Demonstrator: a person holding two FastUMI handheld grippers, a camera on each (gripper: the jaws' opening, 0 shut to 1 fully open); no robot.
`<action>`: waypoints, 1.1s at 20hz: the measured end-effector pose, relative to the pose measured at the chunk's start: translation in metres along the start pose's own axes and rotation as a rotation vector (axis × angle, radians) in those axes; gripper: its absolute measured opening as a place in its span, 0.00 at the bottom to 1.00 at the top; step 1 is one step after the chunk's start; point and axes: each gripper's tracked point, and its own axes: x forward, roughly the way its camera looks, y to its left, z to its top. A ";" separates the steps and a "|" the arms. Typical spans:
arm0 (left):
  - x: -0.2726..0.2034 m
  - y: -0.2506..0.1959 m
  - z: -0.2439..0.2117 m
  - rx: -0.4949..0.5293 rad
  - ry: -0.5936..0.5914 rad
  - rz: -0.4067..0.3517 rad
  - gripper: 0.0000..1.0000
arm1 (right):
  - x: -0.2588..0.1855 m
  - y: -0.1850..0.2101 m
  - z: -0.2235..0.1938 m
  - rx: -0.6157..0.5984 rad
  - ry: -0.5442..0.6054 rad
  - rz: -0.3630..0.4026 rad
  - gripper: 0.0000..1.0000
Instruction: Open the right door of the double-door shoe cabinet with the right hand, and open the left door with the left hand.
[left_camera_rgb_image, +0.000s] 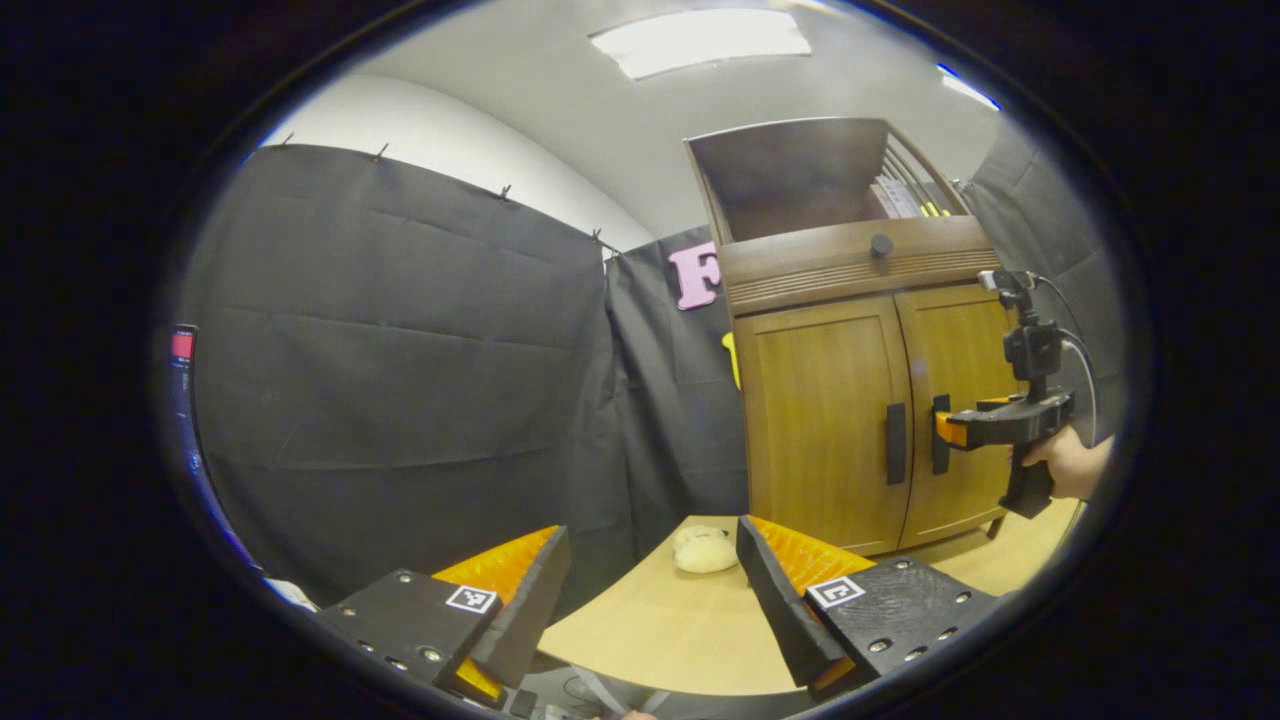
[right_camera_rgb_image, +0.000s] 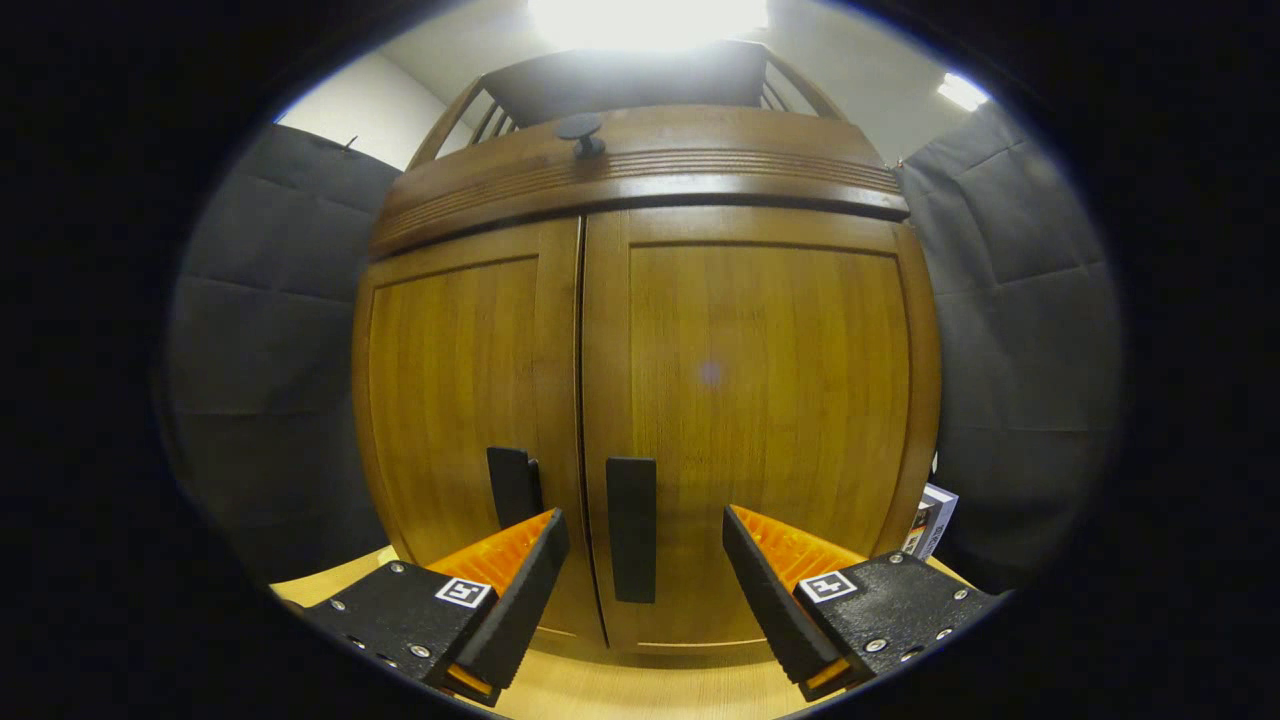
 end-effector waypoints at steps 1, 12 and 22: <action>0.000 0.000 0.000 -0.001 0.002 0.005 0.96 | 0.005 -0.001 -0.004 0.000 0.015 -0.008 0.92; -0.001 0.001 -0.003 -0.016 0.015 0.022 0.96 | 0.045 0.004 -0.029 0.058 0.092 -0.029 0.65; 0.001 -0.001 -0.003 -0.020 0.015 0.011 1.00 | 0.047 0.010 -0.030 0.049 0.102 -0.016 0.28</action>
